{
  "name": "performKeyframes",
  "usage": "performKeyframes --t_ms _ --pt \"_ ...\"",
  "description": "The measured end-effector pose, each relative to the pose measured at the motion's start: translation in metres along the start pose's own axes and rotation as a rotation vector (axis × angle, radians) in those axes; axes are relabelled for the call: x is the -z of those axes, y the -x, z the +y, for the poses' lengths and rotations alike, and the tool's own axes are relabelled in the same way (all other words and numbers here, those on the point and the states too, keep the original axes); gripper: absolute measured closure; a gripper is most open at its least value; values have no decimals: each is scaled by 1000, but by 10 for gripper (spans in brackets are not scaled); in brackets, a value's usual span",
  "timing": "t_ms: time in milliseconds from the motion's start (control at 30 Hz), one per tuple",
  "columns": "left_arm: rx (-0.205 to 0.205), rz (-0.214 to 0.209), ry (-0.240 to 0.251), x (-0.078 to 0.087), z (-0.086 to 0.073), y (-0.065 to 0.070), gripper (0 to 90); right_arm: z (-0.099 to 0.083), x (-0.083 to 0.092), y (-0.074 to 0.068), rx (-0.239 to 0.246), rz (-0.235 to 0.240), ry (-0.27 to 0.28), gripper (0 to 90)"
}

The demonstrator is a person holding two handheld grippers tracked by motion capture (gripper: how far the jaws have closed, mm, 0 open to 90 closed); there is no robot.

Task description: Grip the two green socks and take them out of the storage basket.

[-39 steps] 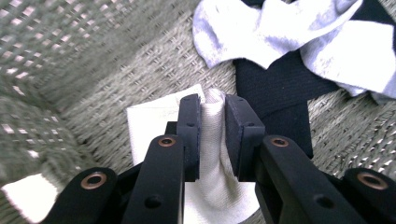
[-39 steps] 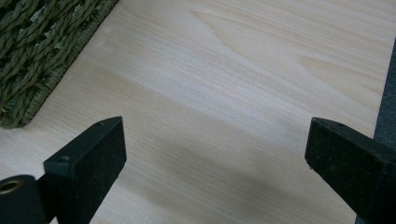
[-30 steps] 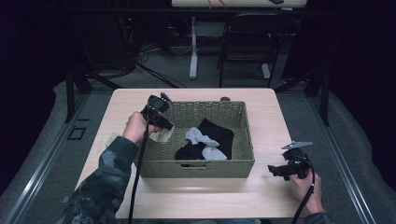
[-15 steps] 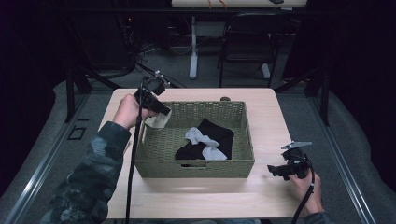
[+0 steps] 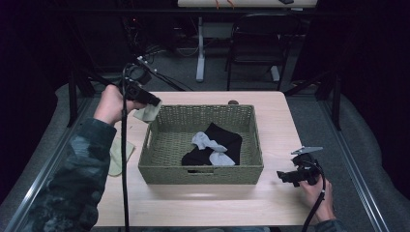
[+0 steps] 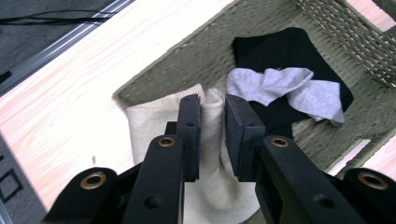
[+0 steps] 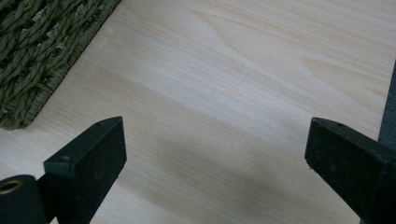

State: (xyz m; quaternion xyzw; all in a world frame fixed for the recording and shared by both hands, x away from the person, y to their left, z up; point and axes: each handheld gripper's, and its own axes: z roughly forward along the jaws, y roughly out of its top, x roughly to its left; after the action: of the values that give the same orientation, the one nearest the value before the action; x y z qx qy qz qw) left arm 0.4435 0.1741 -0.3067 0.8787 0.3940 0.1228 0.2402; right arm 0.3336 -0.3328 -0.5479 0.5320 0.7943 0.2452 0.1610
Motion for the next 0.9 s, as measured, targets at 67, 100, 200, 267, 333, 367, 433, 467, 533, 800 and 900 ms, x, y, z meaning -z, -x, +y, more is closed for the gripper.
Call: performKeyframes --t_ms 67,100,200,267,333,367,433,467,533,800,900 --pt "17 5 8 6 -5 -6 768 0 0 0 1 1 -2 45" --pt "26 10 10 9 -9 -10 768 0 0 0 1 0 -3 45" --pt "54 19 18 14 -19 -18 767 0 0 -1 -1 1 -1 45" --pt "76 25 24 18 -27 -25 767 0 0 -1 -1 1 0 45" --pt "93 34 21 21 -36 -32 767 0 0 0 -1 2 -1 45" --pt "102 38 20 21 -40 -35 767 0 0 0 -1 2 -1 45" --pt "119 48 16 22 -49 -42 767 0 0 0 0 1 -2 45" --pt "128 48 16 23 -53 -45 767 0 0 -1 -1 1 -1 45" --pt "147 55 12 23 -61 -51 767 0 0 -1 -2 0 -1 45" --pt "211 66 -18 7 -95 -69 766 0 -1 -1 -4 -1 -2 46" --pt "237 53 -38 -6 -110 -75 766 0 0 -1 -1 -1 -3 46"
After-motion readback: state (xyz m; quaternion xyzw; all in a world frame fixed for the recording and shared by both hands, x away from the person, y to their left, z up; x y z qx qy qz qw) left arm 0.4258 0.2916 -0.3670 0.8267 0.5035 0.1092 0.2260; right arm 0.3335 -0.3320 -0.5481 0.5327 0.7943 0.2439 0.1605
